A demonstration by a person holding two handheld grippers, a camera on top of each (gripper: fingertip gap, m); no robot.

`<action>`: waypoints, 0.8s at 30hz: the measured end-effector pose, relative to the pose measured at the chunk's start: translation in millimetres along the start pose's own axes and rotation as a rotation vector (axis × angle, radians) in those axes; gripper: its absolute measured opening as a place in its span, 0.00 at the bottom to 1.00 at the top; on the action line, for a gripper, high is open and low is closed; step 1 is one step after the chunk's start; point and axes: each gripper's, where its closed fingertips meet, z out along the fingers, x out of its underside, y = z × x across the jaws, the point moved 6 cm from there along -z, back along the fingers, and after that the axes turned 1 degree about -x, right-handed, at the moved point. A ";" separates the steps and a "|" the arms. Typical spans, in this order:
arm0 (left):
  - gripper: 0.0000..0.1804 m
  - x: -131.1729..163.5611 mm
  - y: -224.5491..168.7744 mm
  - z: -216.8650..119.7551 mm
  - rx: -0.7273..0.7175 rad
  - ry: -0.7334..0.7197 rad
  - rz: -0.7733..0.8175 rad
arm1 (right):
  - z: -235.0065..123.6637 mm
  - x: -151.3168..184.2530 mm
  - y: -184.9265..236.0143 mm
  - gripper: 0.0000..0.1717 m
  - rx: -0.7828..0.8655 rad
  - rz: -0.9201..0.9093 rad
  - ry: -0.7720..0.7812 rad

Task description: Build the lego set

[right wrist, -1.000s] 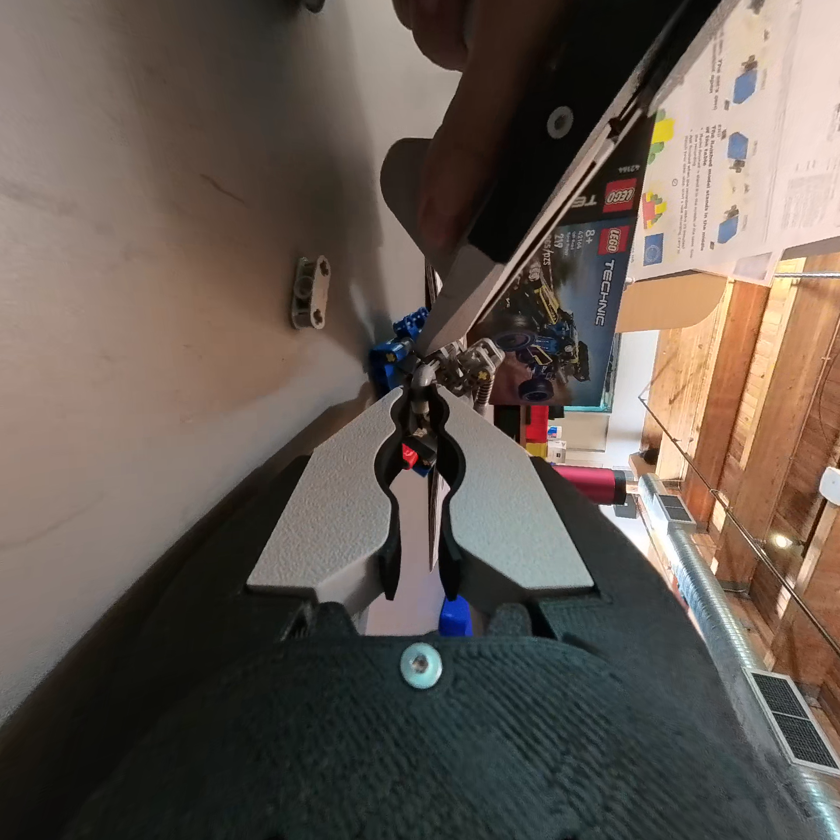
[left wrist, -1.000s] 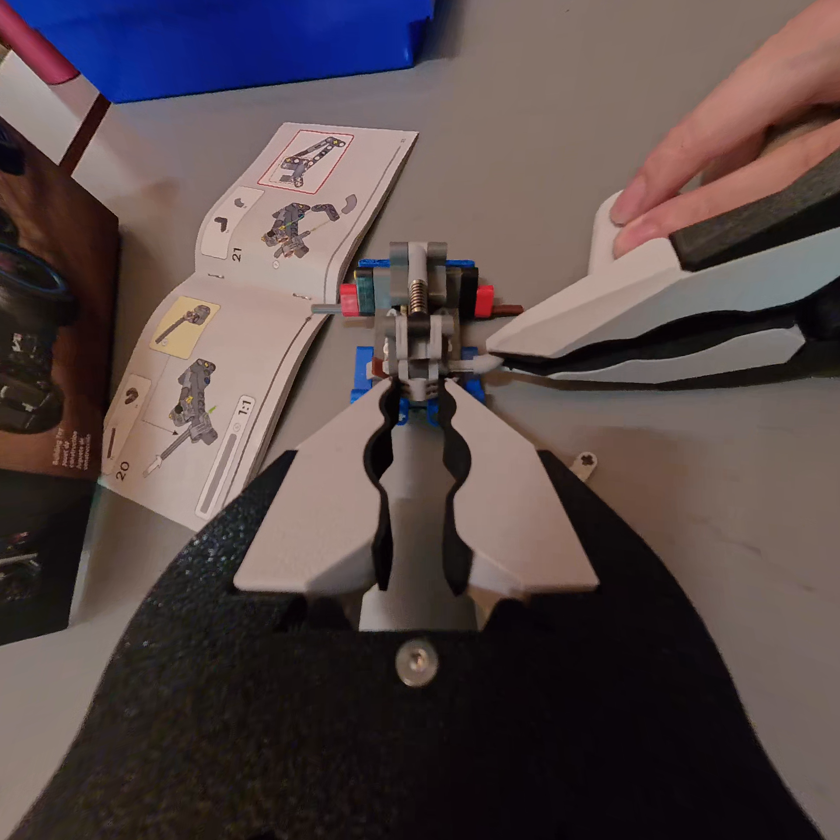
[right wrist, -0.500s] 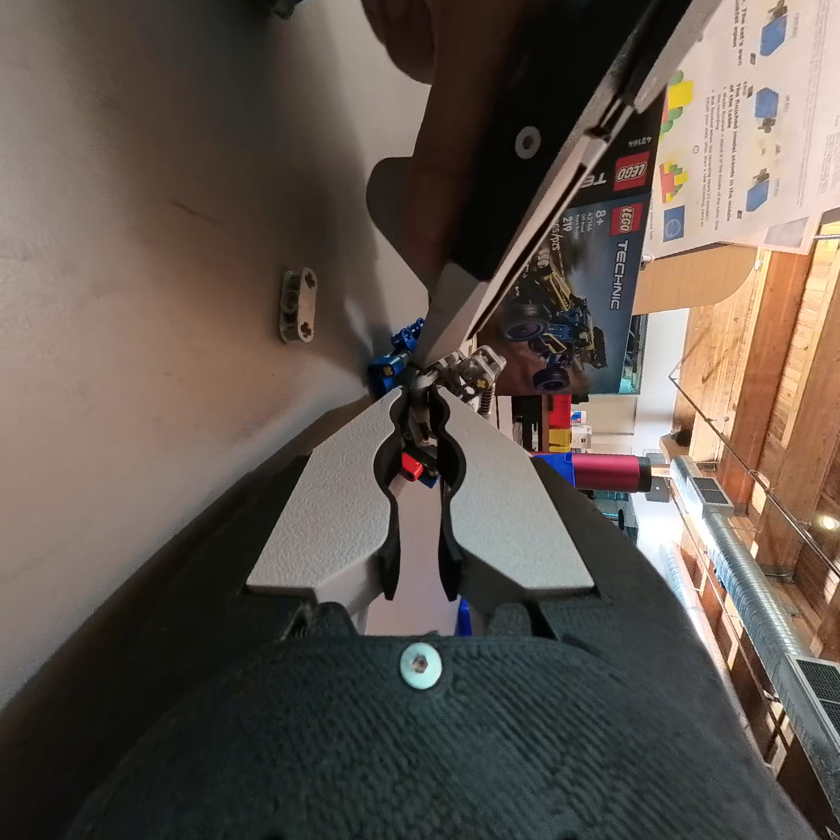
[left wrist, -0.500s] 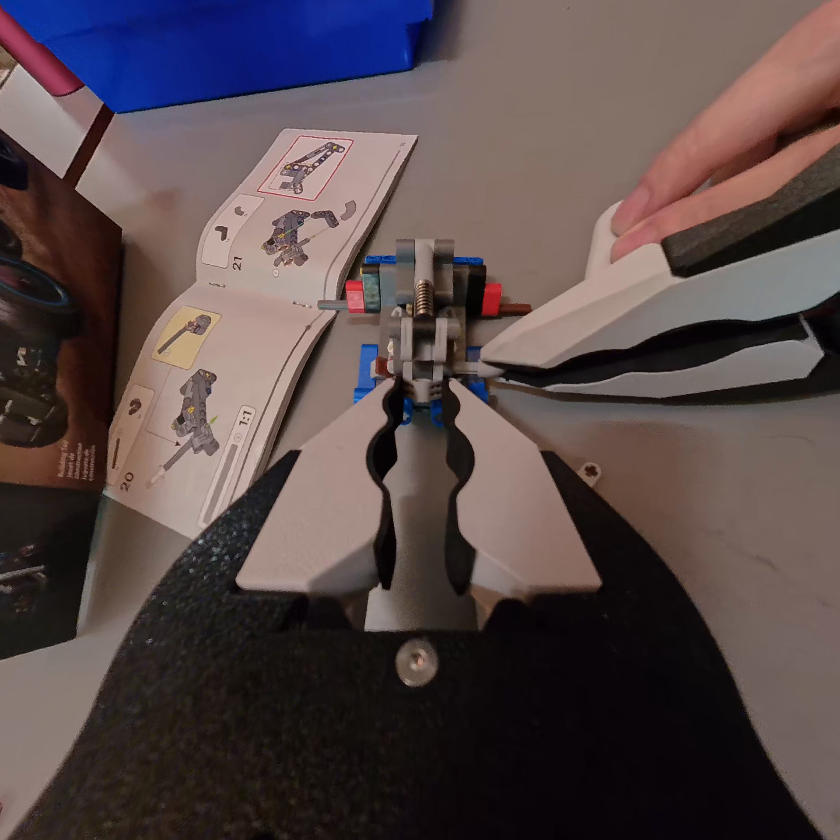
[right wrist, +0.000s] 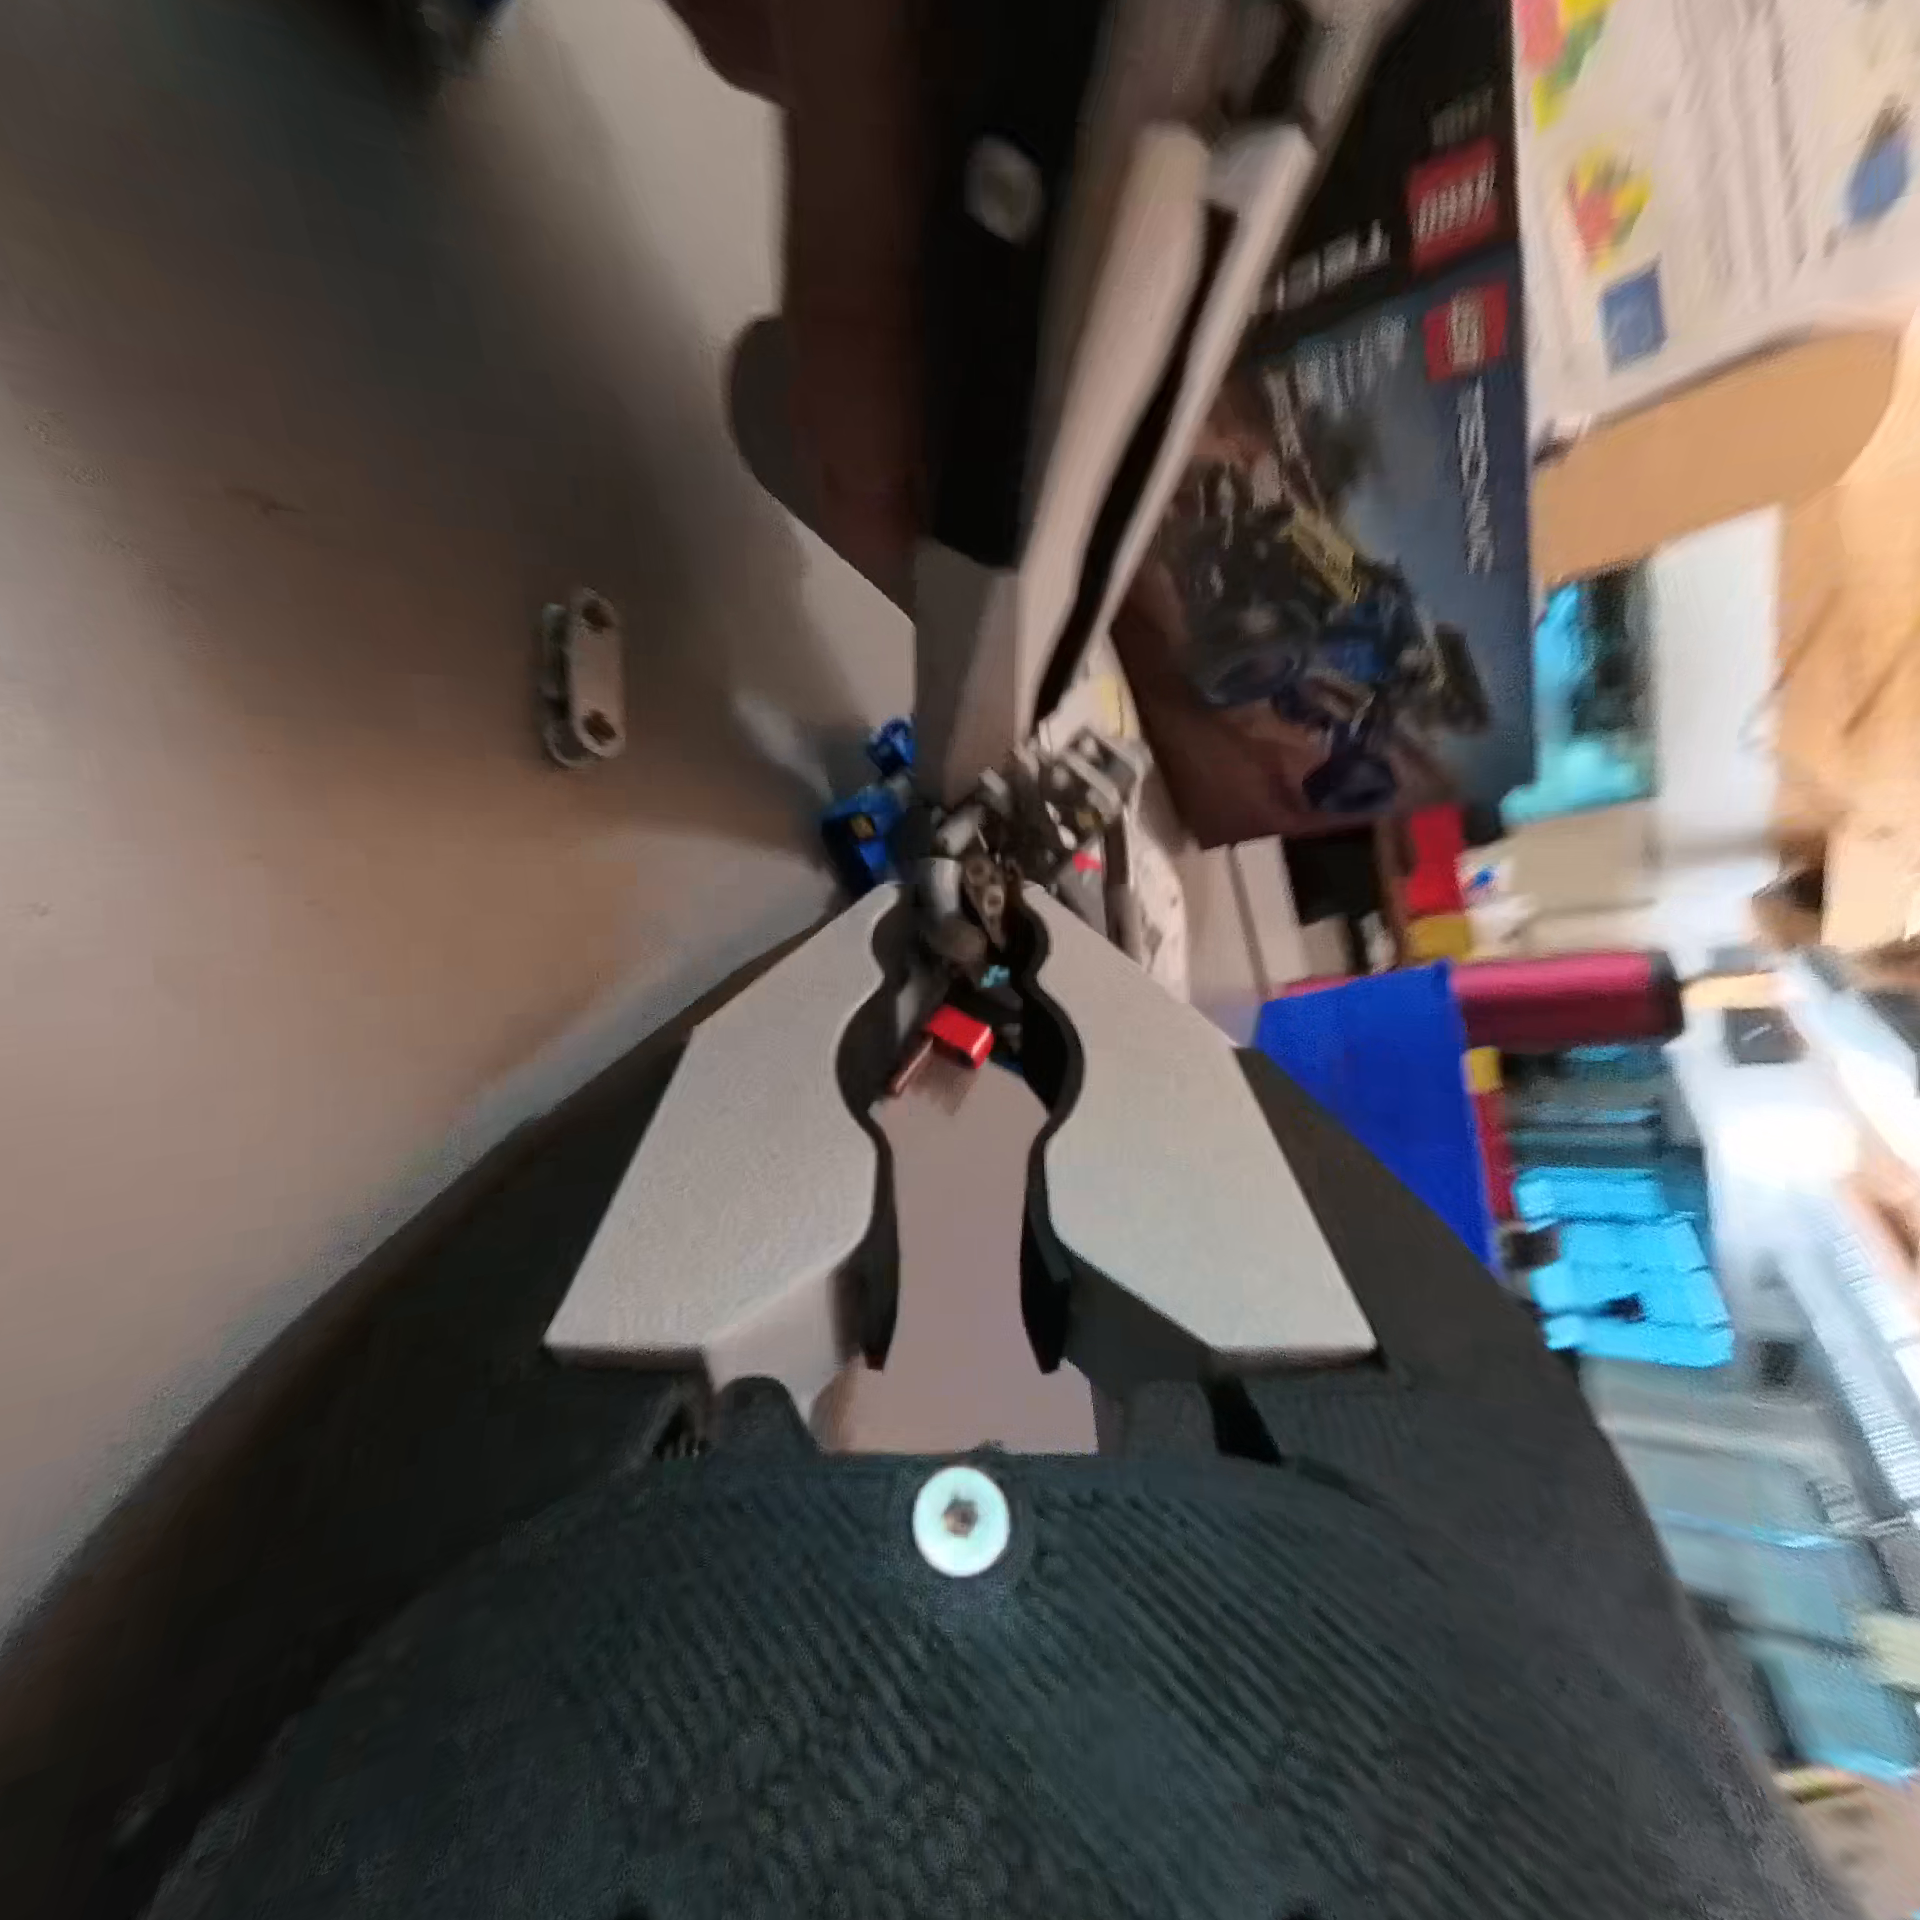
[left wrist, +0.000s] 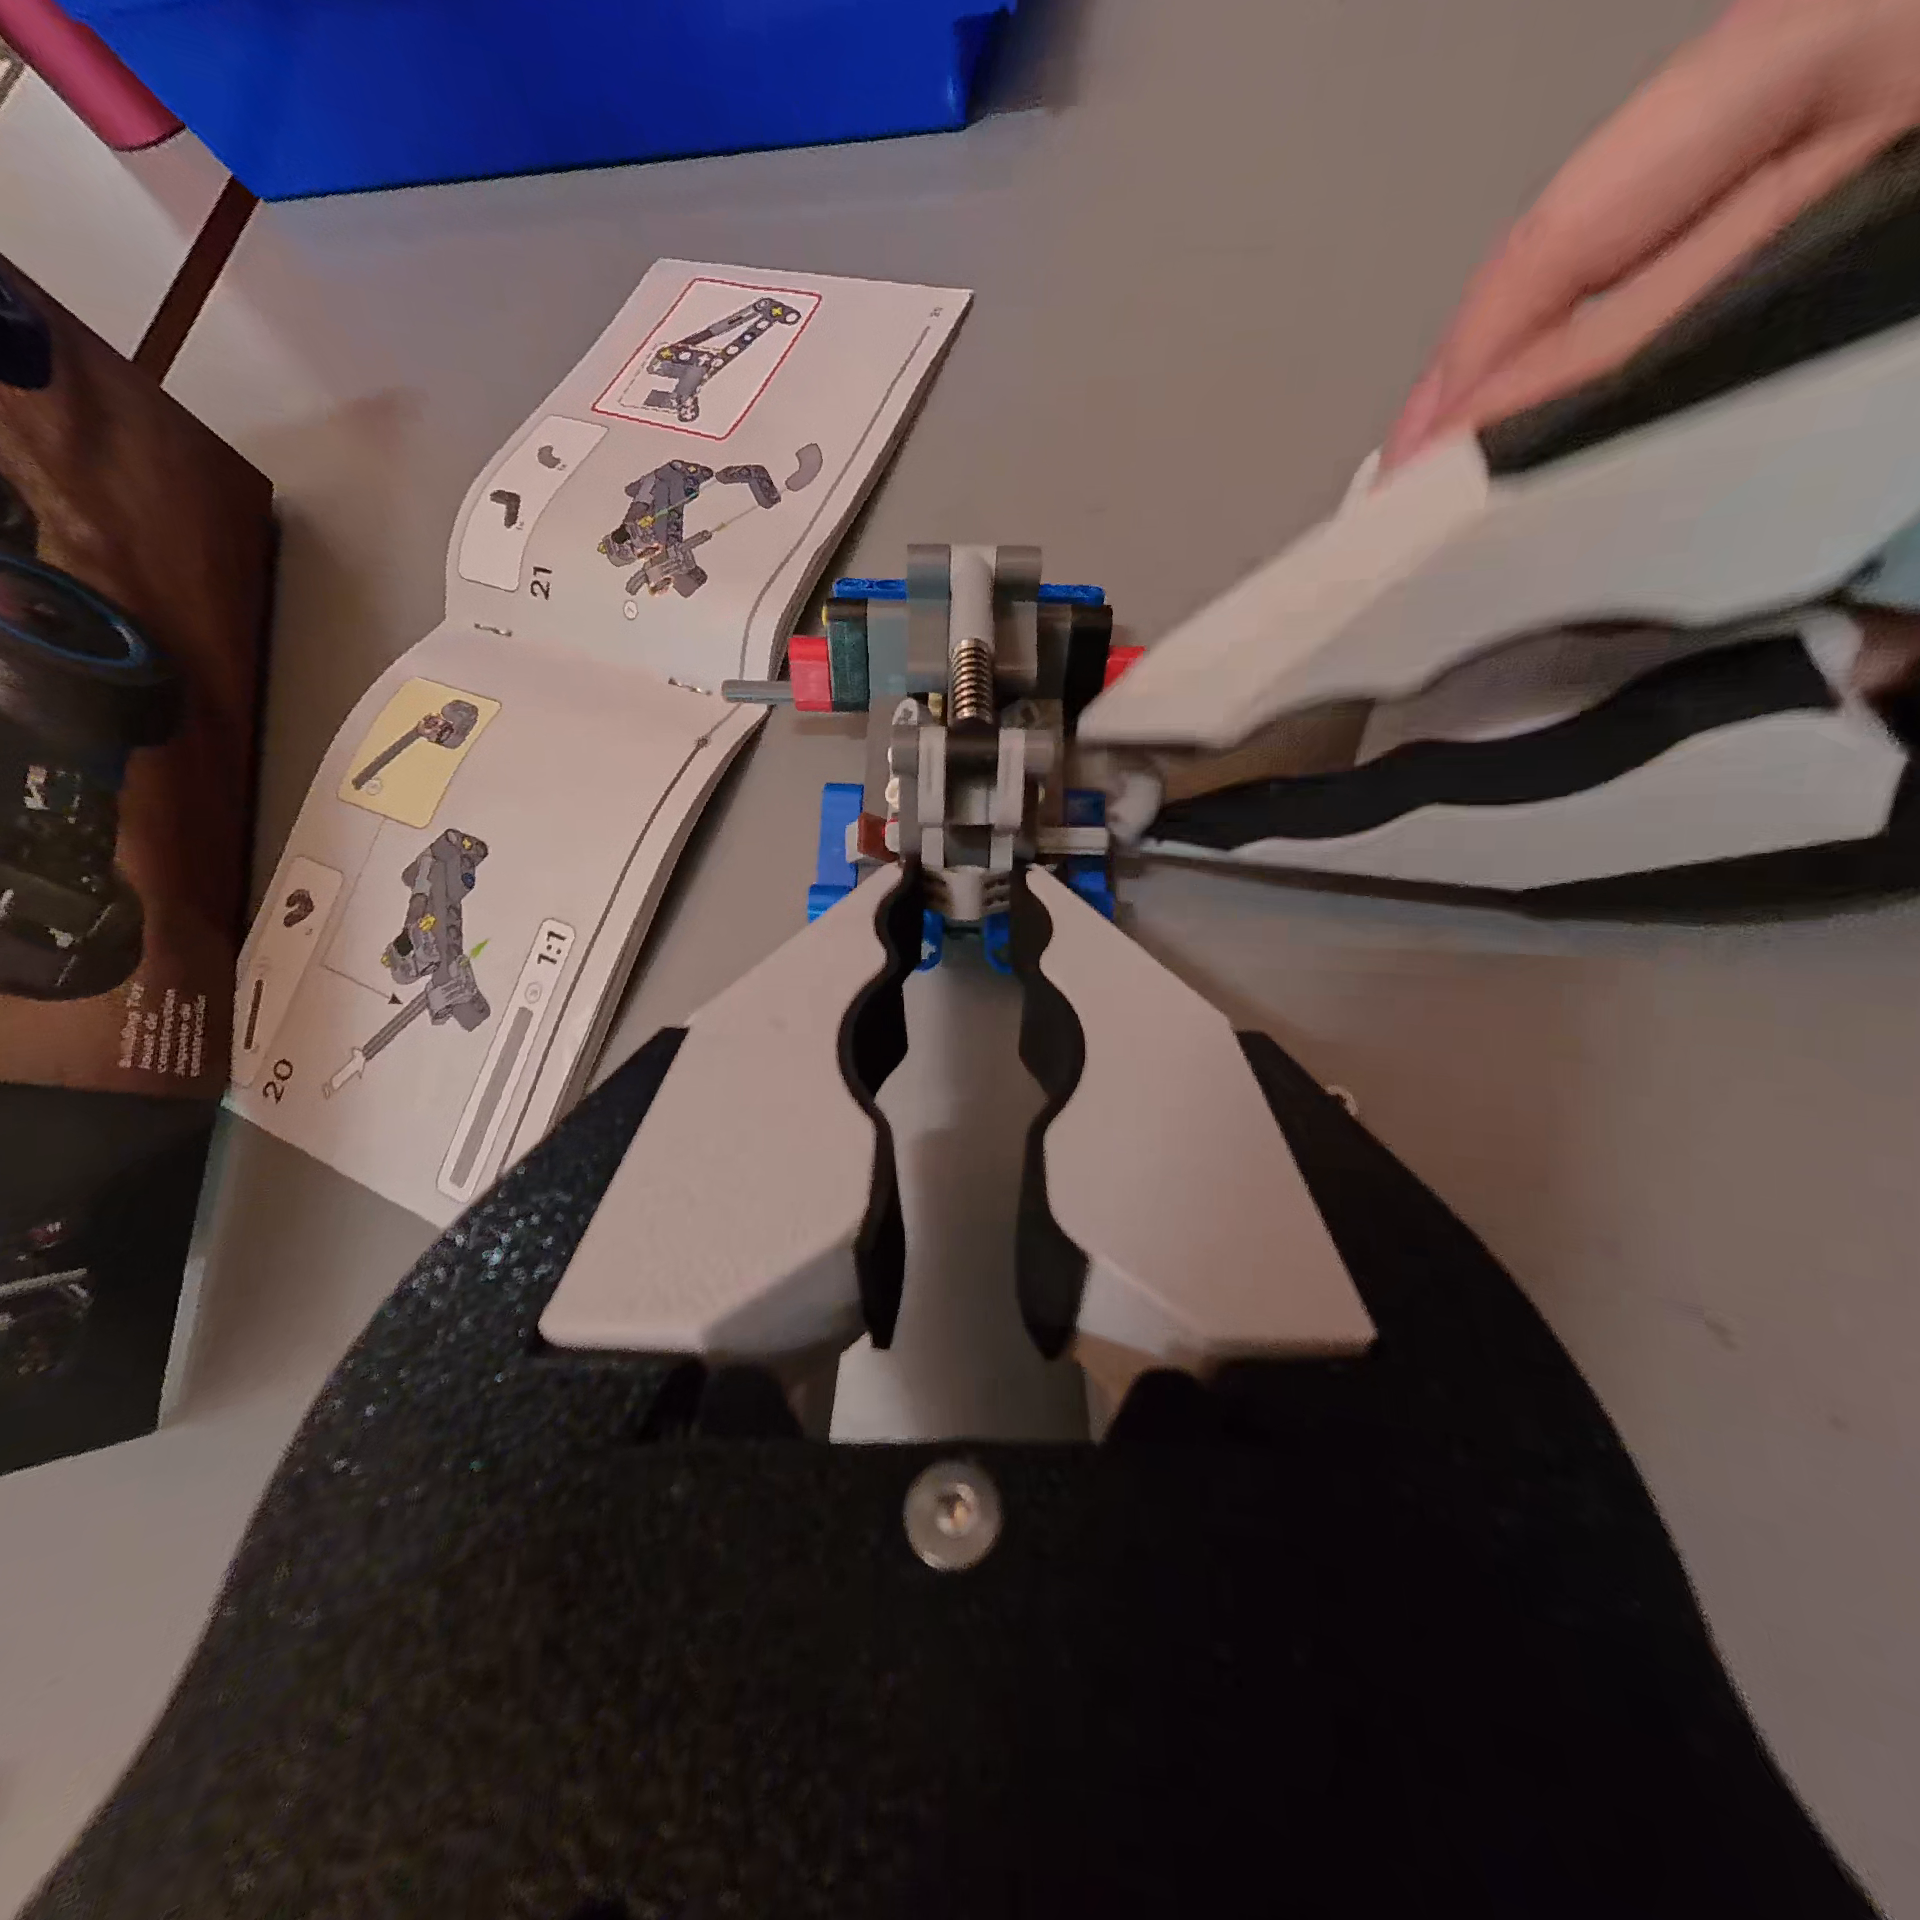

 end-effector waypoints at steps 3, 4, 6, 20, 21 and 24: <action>0.07 2.2 0.2 -0.6 0.013 -0.022 -0.019 | -11.8 6.4 -6.2 0.17 -0.165 0.301 -0.014; 0.07 2.8 0.2 -0.9 0.023 -0.027 -0.021 | -15.6 4.9 -8.7 0.19 -0.234 0.444 -0.044; 0.07 3.3 0.7 -0.8 0.029 -0.031 -0.022 | -18.3 4.3 -14.5 0.18 -0.341 0.680 -0.075; 0.07 3.2 0.1 -1.7 0.042 -0.027 0.001 | -25.3 49.6 -9.0 0.07 -0.580 0.458 -0.071; 0.07 3.3 0.1 -1.7 0.043 -0.027 0.001 | -24.6 49.6 -9.7 0.07 -0.585 0.423 -0.084; 0.07 3.2 -0.2 -2.0 0.049 -0.025 0.005 | -20.7 51.3 -14.6 0.08 -0.560 0.289 -0.133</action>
